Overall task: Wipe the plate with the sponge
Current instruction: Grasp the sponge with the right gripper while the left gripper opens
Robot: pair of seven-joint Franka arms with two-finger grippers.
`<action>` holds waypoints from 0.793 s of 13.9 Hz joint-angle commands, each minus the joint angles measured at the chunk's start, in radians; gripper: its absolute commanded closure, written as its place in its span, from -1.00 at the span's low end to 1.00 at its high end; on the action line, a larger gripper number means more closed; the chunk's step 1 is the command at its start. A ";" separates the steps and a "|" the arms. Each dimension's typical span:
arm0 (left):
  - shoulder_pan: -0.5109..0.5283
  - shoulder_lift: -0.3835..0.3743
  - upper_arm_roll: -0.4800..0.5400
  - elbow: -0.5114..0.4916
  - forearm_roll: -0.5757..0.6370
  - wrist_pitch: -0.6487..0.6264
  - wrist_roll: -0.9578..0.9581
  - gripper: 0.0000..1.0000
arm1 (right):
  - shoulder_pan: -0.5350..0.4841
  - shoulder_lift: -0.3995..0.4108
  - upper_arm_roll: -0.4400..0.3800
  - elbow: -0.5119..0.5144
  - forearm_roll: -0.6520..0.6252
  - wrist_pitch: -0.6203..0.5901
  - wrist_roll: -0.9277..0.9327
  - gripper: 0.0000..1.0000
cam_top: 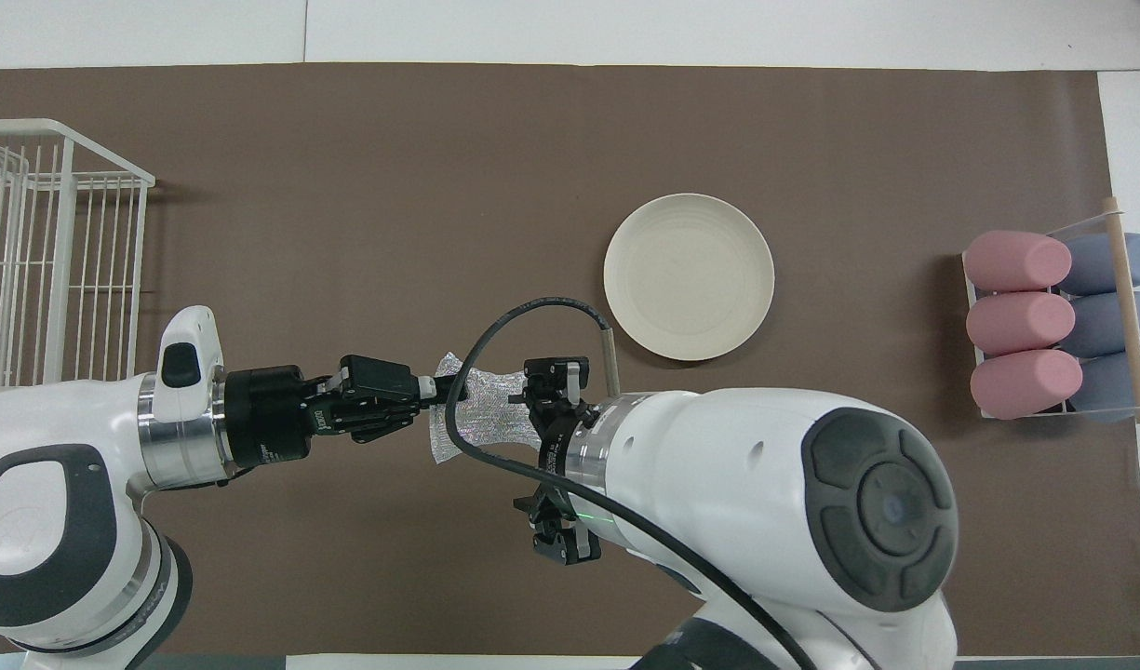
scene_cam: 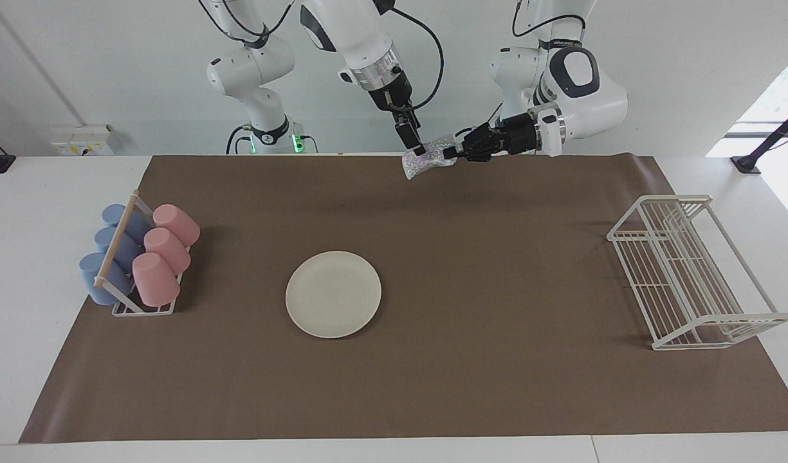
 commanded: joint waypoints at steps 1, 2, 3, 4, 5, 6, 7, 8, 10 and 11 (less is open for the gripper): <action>0.026 -0.031 0.000 -0.037 -0.022 -0.034 0.036 1.00 | -0.003 -0.010 0.003 -0.034 0.011 0.034 -0.028 -0.74; 0.027 -0.031 0.000 -0.039 -0.022 -0.039 0.036 1.00 | -0.003 -0.010 0.003 -0.034 0.012 0.036 -0.028 -0.62; 0.027 -0.031 0.000 -0.042 -0.022 -0.037 0.036 1.00 | -0.003 -0.007 0.003 -0.034 0.011 0.044 -0.030 -0.58; 0.027 -0.031 0.000 -0.042 -0.022 -0.039 0.036 1.00 | 0.000 -0.007 0.003 -0.037 0.011 0.051 -0.030 -0.53; 0.027 -0.031 0.000 -0.042 -0.022 -0.040 0.036 1.00 | 0.001 -0.004 0.003 -0.038 0.011 0.053 -0.030 -0.50; 0.027 -0.031 0.000 -0.042 -0.022 -0.042 0.036 1.00 | 0.003 0.000 0.003 -0.038 0.011 0.060 -0.030 -0.42; 0.027 -0.031 0.000 -0.042 -0.022 -0.045 0.036 1.00 | 0.007 0.003 0.004 -0.038 0.011 0.065 -0.031 -0.29; 0.027 -0.031 0.000 -0.043 -0.022 -0.051 0.036 1.00 | 0.019 0.011 0.004 -0.038 0.011 0.067 -0.034 -0.16; 0.029 -0.033 0.001 -0.046 -0.022 -0.056 0.036 1.00 | 0.023 0.011 0.004 -0.040 0.011 0.065 -0.060 0.38; 0.029 -0.035 0.001 -0.046 -0.022 -0.056 0.036 1.00 | 0.023 0.011 0.004 -0.038 0.011 0.064 -0.064 0.79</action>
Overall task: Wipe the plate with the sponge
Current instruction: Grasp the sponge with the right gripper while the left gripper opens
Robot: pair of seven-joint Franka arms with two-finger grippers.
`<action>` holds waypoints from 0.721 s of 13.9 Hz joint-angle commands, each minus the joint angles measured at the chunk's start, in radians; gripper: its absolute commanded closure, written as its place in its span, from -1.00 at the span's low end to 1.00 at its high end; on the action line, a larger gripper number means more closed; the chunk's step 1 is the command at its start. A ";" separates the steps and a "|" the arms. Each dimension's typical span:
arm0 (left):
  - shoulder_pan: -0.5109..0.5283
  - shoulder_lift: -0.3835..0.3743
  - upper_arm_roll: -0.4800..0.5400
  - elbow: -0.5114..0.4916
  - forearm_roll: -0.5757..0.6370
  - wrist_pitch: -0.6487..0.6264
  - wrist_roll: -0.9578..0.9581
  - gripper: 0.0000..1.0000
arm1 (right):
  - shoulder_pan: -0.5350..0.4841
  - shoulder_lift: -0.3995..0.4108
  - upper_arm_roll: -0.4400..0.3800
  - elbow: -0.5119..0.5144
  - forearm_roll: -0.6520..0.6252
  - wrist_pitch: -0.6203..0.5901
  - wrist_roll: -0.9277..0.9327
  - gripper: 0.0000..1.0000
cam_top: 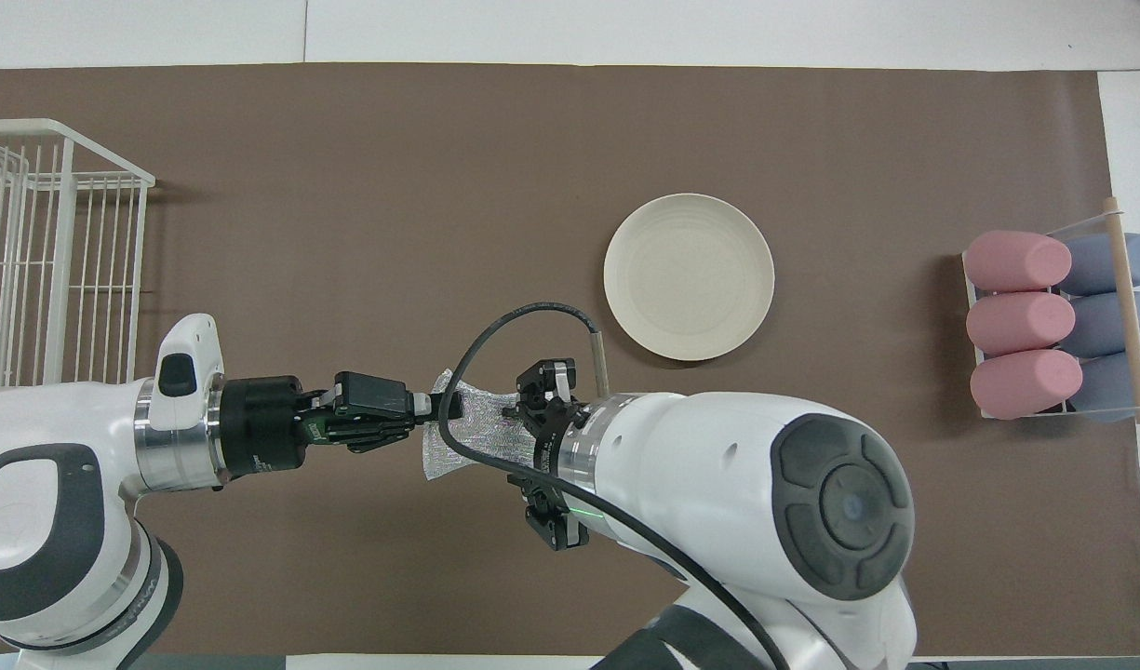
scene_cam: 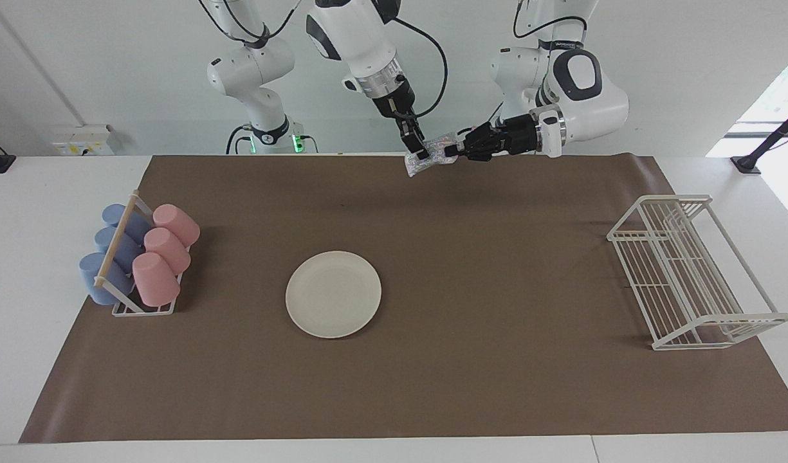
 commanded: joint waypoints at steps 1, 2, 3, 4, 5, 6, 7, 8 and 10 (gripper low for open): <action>0.012 -0.036 0.001 -0.035 -0.022 -0.020 0.020 1.00 | 0.000 -0.003 0.002 -0.013 0.011 0.023 -0.037 1.00; 0.012 -0.038 0.001 -0.037 -0.020 -0.021 0.020 1.00 | 0.000 -0.001 0.002 -0.013 0.011 0.023 -0.037 1.00; 0.012 -0.040 0.001 -0.043 -0.020 -0.023 0.020 1.00 | 0.000 -0.001 0.002 -0.011 0.011 0.023 -0.037 1.00; 0.012 -0.043 0.001 -0.046 -0.020 -0.023 0.020 1.00 | 0.000 -0.001 0.002 -0.011 0.009 0.023 -0.039 1.00; 0.012 -0.044 0.001 -0.046 -0.020 -0.023 0.020 1.00 | 0.000 0.001 0.002 -0.005 0.009 0.022 -0.039 1.00; 0.012 -0.044 0.001 -0.046 -0.019 -0.026 0.020 1.00 | 0.000 0.002 0.002 -0.003 0.008 0.022 -0.039 1.00; 0.012 -0.044 0.001 -0.046 -0.019 -0.029 0.020 1.00 | 0.000 0.002 0.002 -0.003 0.008 0.018 -0.046 1.00; 0.012 -0.044 0.001 -0.046 -0.016 -0.027 0.020 1.00 | -0.001 0.002 0.000 -0.003 0.008 0.009 -0.066 1.00; 0.012 -0.046 -0.001 -0.043 -0.011 -0.024 0.011 -0.45 | -0.001 0.001 0.000 -0.003 0.006 0.002 -0.089 1.00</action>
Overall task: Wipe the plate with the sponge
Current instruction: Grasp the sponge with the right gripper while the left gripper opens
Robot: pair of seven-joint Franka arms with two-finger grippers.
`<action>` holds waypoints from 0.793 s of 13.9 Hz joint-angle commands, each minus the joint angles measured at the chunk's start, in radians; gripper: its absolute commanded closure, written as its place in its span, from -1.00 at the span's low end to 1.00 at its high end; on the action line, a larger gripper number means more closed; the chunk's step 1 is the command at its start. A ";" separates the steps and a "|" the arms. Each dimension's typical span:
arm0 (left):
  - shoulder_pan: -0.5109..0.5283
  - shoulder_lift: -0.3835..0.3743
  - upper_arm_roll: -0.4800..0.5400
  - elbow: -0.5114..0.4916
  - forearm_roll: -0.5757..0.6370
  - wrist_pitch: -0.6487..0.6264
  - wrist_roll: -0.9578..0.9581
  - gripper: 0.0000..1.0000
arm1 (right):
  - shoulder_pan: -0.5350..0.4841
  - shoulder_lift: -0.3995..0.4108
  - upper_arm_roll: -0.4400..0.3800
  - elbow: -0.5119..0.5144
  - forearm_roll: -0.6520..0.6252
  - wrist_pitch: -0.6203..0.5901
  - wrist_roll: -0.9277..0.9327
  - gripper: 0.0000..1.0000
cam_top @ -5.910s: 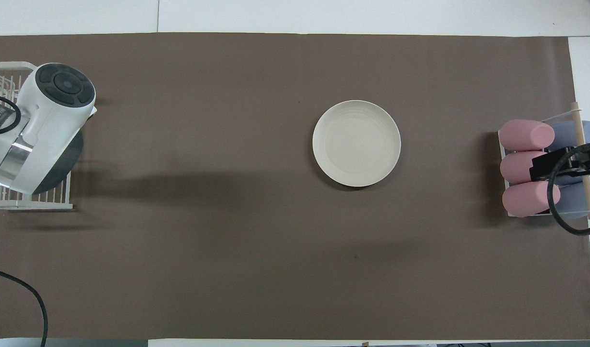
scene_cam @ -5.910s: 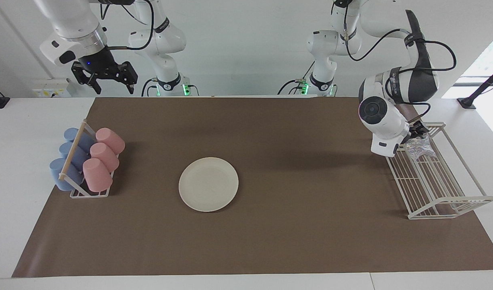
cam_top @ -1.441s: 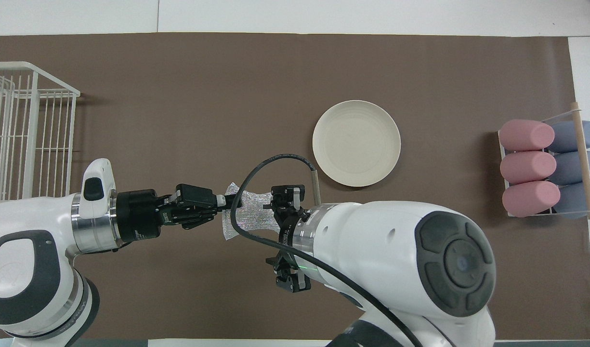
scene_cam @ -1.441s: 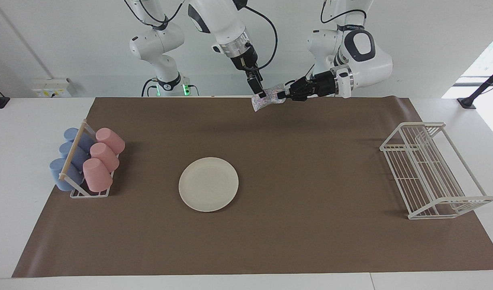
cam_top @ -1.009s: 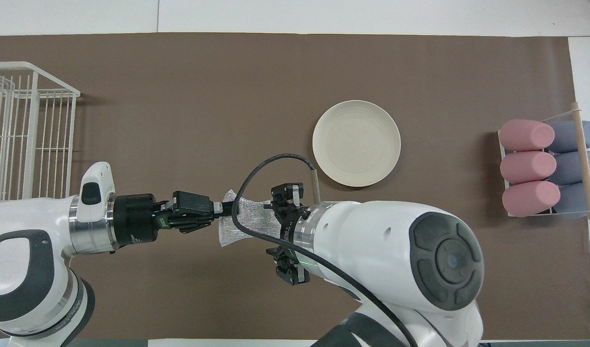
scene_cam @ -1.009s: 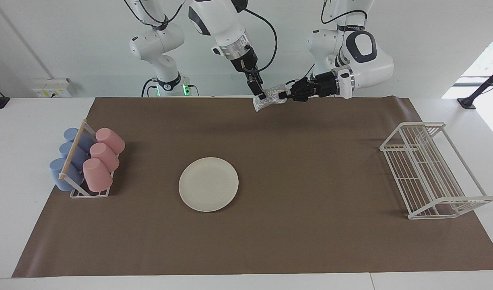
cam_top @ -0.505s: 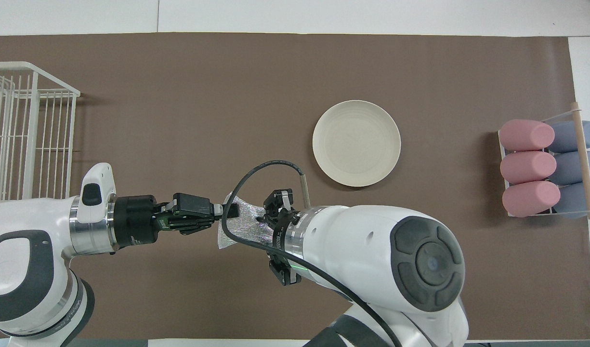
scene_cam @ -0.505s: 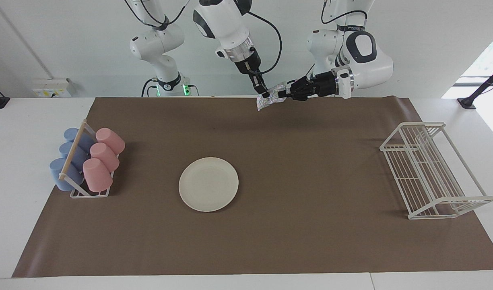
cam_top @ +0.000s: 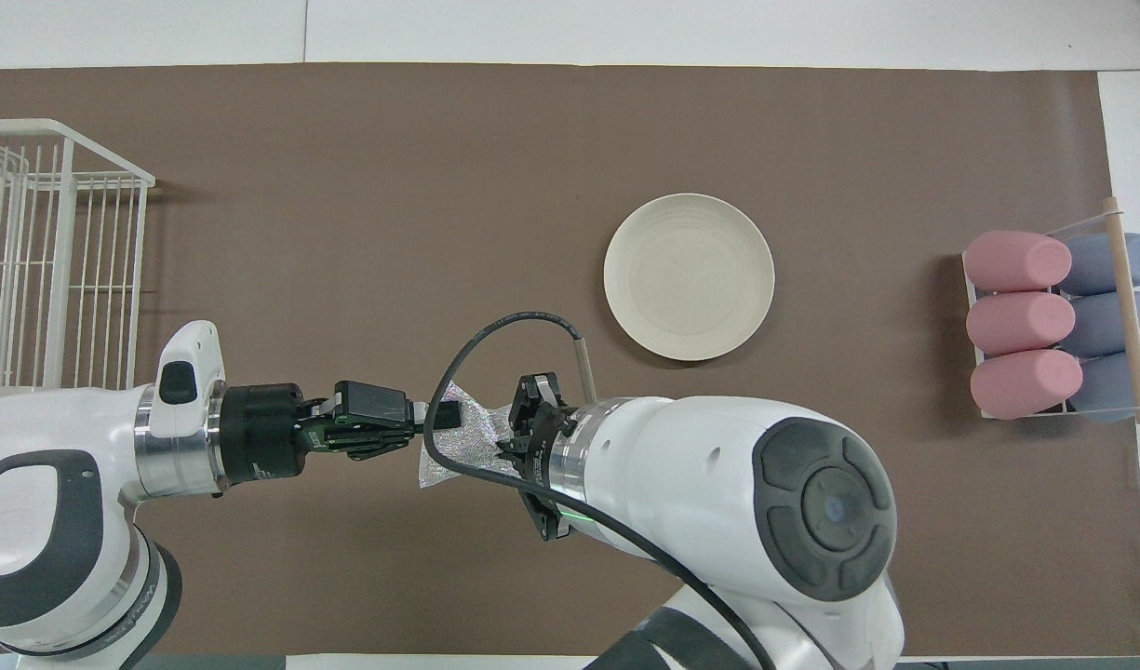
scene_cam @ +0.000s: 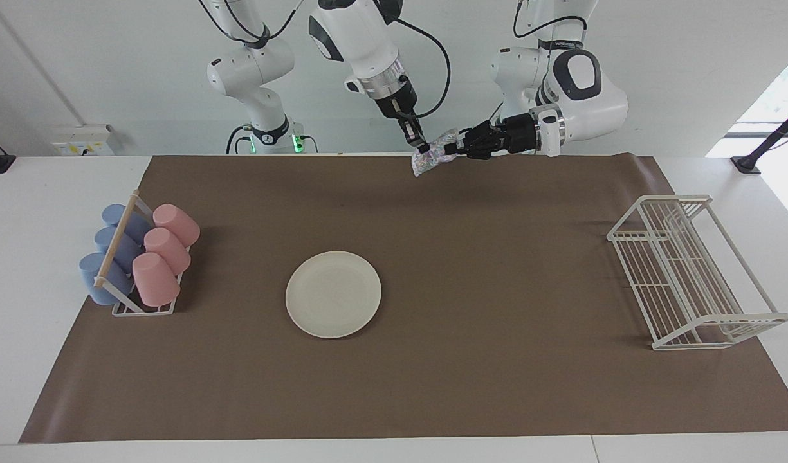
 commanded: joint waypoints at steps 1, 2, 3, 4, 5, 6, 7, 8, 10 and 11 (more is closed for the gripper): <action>0.010 -0.036 -0.001 -0.027 -0.009 -0.012 0.001 -0.99 | -0.003 -0.001 0.002 -0.002 0.002 -0.008 -0.042 1.00; 0.010 -0.036 -0.003 -0.027 -0.009 -0.010 -0.002 -1.00 | -0.003 0.001 0.002 0.001 -0.008 -0.011 -0.042 1.00; 0.010 -0.036 -0.004 -0.027 -0.008 -0.007 -0.004 -1.00 | -0.003 0.001 0.001 0.001 -0.008 -0.013 -0.044 1.00; 0.010 -0.036 -0.006 -0.027 0.009 -0.007 -0.004 -1.00 | -0.003 -0.001 0.001 0.001 -0.014 -0.014 -0.044 1.00; 0.010 -0.036 -0.006 -0.027 0.032 -0.004 -0.004 -1.00 | -0.003 -0.001 0.001 0.000 -0.035 -0.030 -0.051 1.00; 0.010 -0.033 -0.009 -0.026 0.041 0.000 -0.004 -1.00 | -0.007 -0.007 0.001 -0.006 -0.081 -0.071 -0.111 1.00; 0.010 -0.034 -0.009 -0.026 0.050 0.001 -0.002 -1.00 | -0.021 -0.010 -0.001 -0.011 -0.101 -0.106 -0.221 1.00; 0.012 -0.034 -0.007 -0.024 0.064 0.001 -0.004 -1.00 | -0.060 -0.013 -0.001 -0.013 -0.103 -0.125 -0.304 1.00; 0.012 -0.029 -0.009 -0.015 0.084 0.005 -0.016 -1.00 | -0.139 -0.004 0.001 -0.026 -0.103 -0.120 -0.457 1.00; 0.012 -0.025 -0.009 -0.006 0.098 0.031 -0.021 -1.00 | -0.177 0.008 0.001 -0.042 -0.103 -0.113 -0.575 1.00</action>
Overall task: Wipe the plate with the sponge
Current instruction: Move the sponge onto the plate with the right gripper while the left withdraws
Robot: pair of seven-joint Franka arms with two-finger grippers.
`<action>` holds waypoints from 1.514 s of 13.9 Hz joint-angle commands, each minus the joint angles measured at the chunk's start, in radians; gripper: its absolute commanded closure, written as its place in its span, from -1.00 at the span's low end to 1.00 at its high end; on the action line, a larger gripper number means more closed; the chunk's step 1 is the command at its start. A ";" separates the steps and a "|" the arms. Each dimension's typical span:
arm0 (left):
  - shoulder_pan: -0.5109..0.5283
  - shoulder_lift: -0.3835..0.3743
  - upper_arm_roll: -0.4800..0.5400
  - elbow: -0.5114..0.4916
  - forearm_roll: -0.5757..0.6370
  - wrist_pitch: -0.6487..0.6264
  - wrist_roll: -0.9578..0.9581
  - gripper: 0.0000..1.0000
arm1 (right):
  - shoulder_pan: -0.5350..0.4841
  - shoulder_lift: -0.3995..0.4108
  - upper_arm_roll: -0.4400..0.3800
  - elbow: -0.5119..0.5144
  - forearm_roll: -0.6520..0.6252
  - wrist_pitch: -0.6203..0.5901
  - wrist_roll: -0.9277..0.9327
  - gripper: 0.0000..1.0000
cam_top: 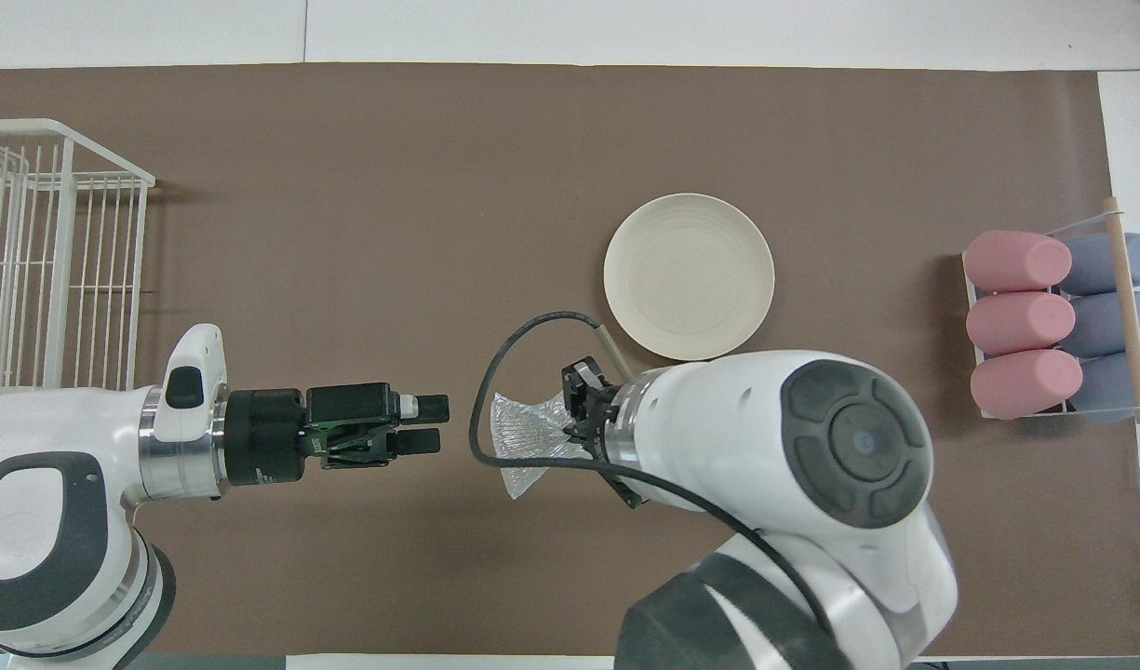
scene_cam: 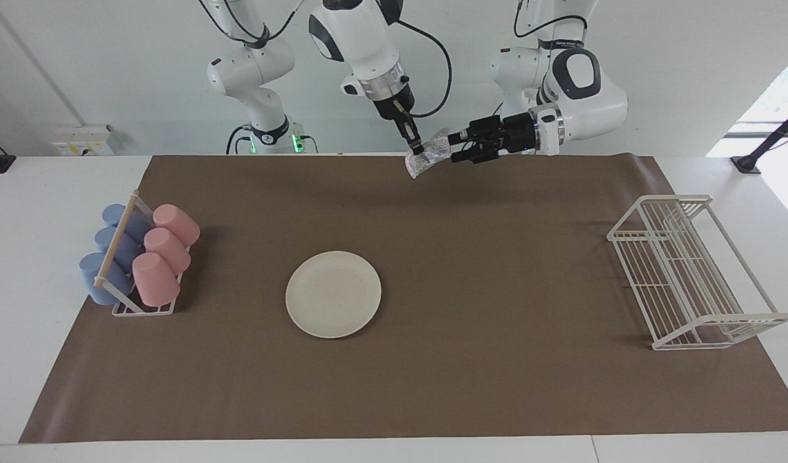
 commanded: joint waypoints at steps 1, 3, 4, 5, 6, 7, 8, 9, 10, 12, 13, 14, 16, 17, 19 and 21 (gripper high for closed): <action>0.013 -0.021 -0.004 -0.002 0.063 0.044 -0.030 -1.00 | -0.107 0.027 0.004 -0.057 -0.007 0.030 -0.282 1.00; 0.047 -0.017 -0.004 0.016 0.146 0.047 -0.053 -1.00 | -0.179 0.074 0.006 -0.135 -0.007 0.175 -0.451 1.00; 0.065 -0.014 -0.004 0.021 0.208 0.047 -0.056 -1.00 | -0.184 0.113 0.006 -0.161 -0.007 0.248 -0.481 1.00; 0.076 -0.004 -0.004 0.031 0.257 0.049 -0.062 -1.00 | -0.182 0.148 0.006 -0.185 -0.007 0.327 -0.493 1.00; 0.096 0.008 -0.004 0.048 0.303 0.047 -0.084 -1.00 | -0.182 0.170 0.006 -0.208 -0.007 0.409 -0.504 1.00; 0.105 0.014 -0.004 0.066 0.362 0.047 -0.111 -1.00 | -0.189 0.194 0.006 -0.215 -0.007 0.453 -0.530 1.00; 0.128 0.034 -0.004 0.089 0.429 0.046 -0.139 -1.00 | -0.201 0.219 0.004 -0.207 -0.007 0.467 -0.559 1.00; 0.154 0.039 -0.006 0.103 0.489 0.043 -0.159 -1.00 | -0.216 0.248 0.006 -0.204 -0.007 0.488 -0.582 1.00; 0.166 0.055 -0.004 0.119 0.535 0.043 -0.168 -1.00 | -0.222 0.280 0.006 -0.206 -0.007 0.526 -0.599 1.00; 0.173 0.069 -0.001 0.142 0.609 0.046 -0.182 -1.00 | -0.224 0.332 0.006 -0.204 -0.007 0.571 -0.604 1.00; 0.186 0.080 0.000 0.165 0.653 0.043 -0.196 -1.00 | -0.225 0.354 0.006 -0.204 -0.007 0.591 -0.627 1.00; 0.214 0.094 -0.001 0.195 0.721 0.034 -0.211 -1.00 | -0.236 0.372 0.004 -0.204 -0.005 0.619 -0.663 1.00; 0.223 0.120 0.000 0.250 0.837 0.014 -0.239 -1.00 | -0.267 0.389 0.004 -0.204 -0.005 0.630 -0.748 1.00; 0.242 0.131 0.000 0.270 0.891 0.005 -0.242 -1.00 | -0.290 0.394 0.004 -0.203 -0.005 0.630 -0.813 1.00; 0.260 0.151 0.002 0.319 0.980 -0.043 -0.243 -1.00 | -0.331 0.395 0.004 -0.199 -0.005 0.630 -0.907 1.00; 0.275 0.155 0.002 0.376 1.070 -0.098 -0.245 -1.00 | -0.347 0.398 0.004 -0.192 -0.005 0.630 -0.947 1.00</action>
